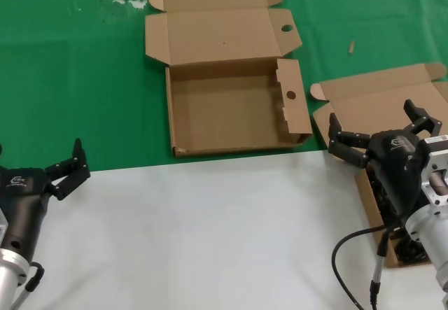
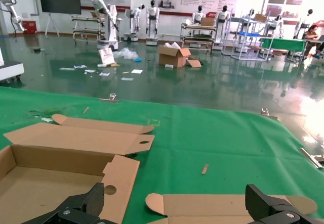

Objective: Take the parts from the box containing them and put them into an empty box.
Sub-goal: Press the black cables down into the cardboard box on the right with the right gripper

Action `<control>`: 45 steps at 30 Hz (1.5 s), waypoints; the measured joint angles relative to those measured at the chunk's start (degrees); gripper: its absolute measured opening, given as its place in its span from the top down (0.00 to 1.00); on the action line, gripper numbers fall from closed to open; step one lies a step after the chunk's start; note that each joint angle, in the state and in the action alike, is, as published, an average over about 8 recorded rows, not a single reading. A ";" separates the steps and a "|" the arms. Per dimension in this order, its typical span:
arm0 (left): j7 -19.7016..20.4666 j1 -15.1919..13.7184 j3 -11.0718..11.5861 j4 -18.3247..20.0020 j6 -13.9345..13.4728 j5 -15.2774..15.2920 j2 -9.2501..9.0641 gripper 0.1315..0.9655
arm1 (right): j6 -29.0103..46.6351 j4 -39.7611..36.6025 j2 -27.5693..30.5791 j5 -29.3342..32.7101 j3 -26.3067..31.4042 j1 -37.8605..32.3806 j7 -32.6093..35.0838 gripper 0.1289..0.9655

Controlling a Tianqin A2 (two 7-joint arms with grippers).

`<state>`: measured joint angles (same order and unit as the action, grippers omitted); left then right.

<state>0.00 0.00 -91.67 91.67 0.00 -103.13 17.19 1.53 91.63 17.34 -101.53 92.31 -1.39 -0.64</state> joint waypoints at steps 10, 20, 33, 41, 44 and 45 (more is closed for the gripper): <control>0.00 0.00 0.00 0.00 0.00 0.00 0.00 0.16 | -0.03 -0.09 -0.38 0.10 -0.65 -0.05 0.23 0.00; 0.00 0.00 0.00 0.00 0.00 0.00 0.00 0.31 | -1.73 0.01 1.98 -1.58 -0.12 -0.35 -0.06 0.00; 0.04 0.00 0.00 0.00 0.00 0.01 0.00 0.65 | -7.05 6.13 29.10 -19.87 13.29 -0.81 3.81 0.00; 0.02 0.00 0.00 0.00 0.00 0.02 0.00 0.83 | 1.99 9.29 49.43 -15.84 16.66 -0.24 -8.73 0.00; 0.02 0.00 0.00 0.00 0.00 0.02 0.00 0.87 | 6.26 9.61 55.63 -12.04 17.79 -0.54 -14.50 0.00; 0.02 0.00 0.00 0.00 0.00 0.02 0.00 0.89 | 7.86 9.61 57.42 -10.81 18.03 -0.71 -16.10 0.00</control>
<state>0.02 0.00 -91.68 91.67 0.00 -103.11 17.19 9.39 101.24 74.76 -112.34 110.34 -2.10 -16.75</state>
